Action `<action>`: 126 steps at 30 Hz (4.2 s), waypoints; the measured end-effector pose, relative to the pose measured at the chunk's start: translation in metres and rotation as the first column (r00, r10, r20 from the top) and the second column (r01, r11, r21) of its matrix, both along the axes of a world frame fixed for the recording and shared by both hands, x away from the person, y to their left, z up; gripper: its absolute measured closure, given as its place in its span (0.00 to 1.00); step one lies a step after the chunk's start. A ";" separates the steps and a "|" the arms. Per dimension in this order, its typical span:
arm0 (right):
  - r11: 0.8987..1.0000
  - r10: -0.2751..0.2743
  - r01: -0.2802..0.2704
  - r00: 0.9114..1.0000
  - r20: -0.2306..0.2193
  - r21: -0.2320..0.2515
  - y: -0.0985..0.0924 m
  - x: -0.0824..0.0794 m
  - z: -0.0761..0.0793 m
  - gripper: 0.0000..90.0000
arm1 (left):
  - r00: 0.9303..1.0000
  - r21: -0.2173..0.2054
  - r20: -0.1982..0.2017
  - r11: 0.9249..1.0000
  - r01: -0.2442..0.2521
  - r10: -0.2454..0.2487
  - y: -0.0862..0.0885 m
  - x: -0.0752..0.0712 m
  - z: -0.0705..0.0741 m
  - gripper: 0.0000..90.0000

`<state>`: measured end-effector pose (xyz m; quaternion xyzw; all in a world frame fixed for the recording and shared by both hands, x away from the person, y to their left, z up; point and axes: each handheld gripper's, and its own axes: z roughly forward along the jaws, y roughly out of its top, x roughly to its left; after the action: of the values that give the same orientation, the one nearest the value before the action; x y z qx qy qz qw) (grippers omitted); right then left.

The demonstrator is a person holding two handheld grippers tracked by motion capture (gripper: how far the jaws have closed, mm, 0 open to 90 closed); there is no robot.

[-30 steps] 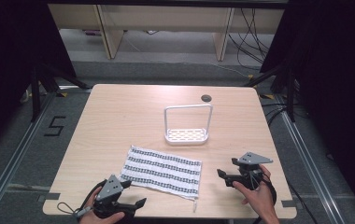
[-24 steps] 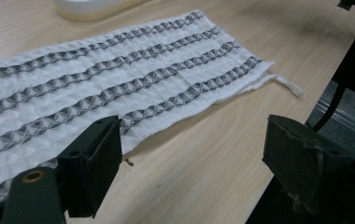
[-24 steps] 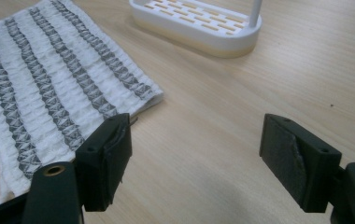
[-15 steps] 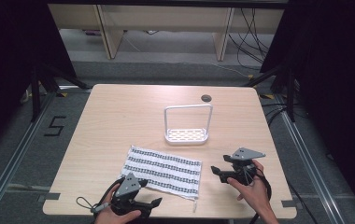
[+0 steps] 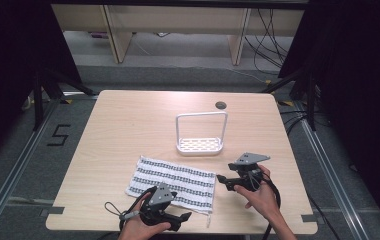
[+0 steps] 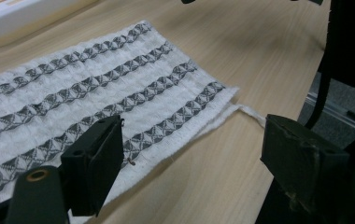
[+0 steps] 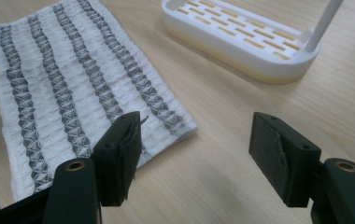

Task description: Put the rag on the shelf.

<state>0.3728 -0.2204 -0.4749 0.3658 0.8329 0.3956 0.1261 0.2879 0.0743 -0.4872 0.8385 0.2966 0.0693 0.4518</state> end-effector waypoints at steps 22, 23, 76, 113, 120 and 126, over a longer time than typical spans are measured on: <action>0.998 0.048 -0.049 0.998 -0.049 -0.027 0.026 0.014 -0.012 0.46 | 0.993 0.118 0.028 0.987 0.111 -0.115 -0.048 0.010 -0.005 0.33; 0.998 0.055 -0.057 0.997 -0.055 -0.037 0.026 0.015 -0.011 0.46 | 0.993 0.120 0.021 0.986 0.115 -0.118 -0.049 0.011 -0.005 0.33; 0.993 0.113 -0.116 0.990 -0.083 -0.035 0.040 0.024 -0.014 0.94 | 0.970 0.211 0.109 0.959 0.191 -0.217 -0.058 0.021 -0.008 0.94; 0.990 0.092 -0.101 0.992 0.085 0.101 0.032 0.017 0.146 0.96 | 0.945 -0.041 0.323 0.997 0.062 -0.046 0.010 0.049 0.154 0.95; 0.990 0.090 -0.103 0.987 0.131 0.100 0.030 0.016 0.175 0.96 | 0.936 -0.058 0.351 0.998 0.037 -0.015 0.014 0.061 0.183 0.95; 0.991 0.085 -0.099 0.984 0.154 0.084 0.030 0.018 0.189 0.96 | 0.940 -0.086 0.340 0.996 0.026 0.005 0.014 0.074 0.194 0.95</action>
<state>0.3908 -0.1908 -0.2855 0.3015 0.8180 0.4653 0.1531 0.3619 0.0881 -0.2931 0.7945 0.2127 0.1973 0.5335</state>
